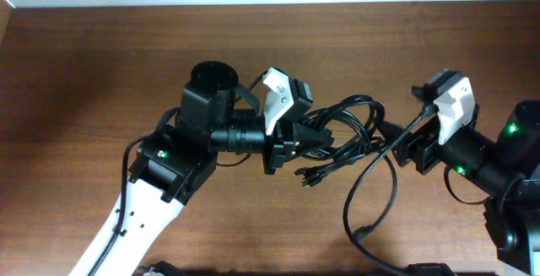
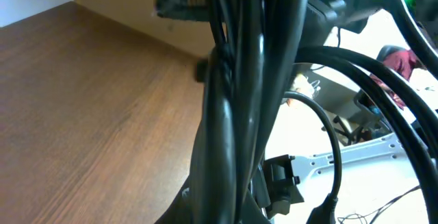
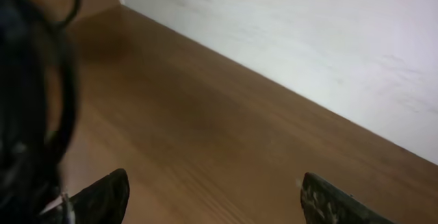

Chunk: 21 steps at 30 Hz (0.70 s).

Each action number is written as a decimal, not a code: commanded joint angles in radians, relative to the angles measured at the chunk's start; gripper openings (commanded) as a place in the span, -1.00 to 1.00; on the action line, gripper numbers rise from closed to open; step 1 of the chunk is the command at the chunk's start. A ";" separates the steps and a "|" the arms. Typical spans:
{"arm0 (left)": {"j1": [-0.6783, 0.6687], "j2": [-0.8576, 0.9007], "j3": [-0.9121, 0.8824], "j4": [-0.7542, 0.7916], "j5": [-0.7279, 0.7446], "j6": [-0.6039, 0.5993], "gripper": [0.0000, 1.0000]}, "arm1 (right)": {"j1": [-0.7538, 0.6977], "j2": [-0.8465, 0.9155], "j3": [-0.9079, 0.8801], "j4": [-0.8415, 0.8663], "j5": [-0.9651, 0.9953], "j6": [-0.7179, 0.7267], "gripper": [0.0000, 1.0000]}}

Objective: Untangle cables

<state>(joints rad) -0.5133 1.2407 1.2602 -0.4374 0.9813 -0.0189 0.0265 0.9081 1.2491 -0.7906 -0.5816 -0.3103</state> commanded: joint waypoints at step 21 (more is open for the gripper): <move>0.127 -0.015 0.003 0.002 0.328 0.142 -1.00 | 0.000 0.044 0.013 0.114 -0.498 0.061 0.57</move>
<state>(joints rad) -0.3626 1.2407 1.2602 -0.4435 1.2915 0.1127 0.0265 0.9363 1.2491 -0.6762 -1.0378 -0.2802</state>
